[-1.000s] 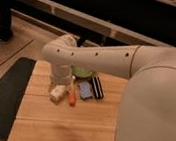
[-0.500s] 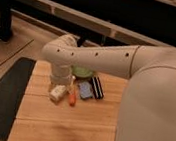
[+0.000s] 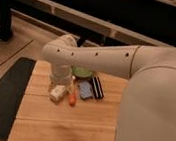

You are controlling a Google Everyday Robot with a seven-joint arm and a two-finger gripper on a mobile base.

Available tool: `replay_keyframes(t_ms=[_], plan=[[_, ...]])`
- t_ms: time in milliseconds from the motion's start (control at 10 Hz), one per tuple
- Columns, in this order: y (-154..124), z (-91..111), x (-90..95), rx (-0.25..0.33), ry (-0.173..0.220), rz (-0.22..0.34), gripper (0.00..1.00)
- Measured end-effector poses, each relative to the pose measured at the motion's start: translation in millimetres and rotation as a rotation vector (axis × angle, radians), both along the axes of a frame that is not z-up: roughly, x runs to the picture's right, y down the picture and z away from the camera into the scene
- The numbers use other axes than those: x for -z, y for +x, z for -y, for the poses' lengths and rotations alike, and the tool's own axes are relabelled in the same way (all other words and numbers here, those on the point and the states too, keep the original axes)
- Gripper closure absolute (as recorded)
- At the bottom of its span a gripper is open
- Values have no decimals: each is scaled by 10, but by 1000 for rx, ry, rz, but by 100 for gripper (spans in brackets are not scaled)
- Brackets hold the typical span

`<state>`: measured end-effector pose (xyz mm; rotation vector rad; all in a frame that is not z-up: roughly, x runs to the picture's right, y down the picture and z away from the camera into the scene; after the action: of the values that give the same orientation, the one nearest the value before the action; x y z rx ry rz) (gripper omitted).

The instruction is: Place the eraser on the white sponge

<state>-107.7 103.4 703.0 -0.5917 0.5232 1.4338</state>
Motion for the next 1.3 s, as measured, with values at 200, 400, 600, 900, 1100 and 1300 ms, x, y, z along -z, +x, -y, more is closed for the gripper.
replay_keyframes(t_ms=[200,400,600,900,1100,1300], plan=[[0,0,0,0,0,0,35],[-1,0,0,0,0,0,35],[-1,0,1,0,0,0,35],[1,2,1,1,0,0,35],[332,-16,-50,53,-9,-50,35],[807,-20,-37,134,-40,-92,35]])
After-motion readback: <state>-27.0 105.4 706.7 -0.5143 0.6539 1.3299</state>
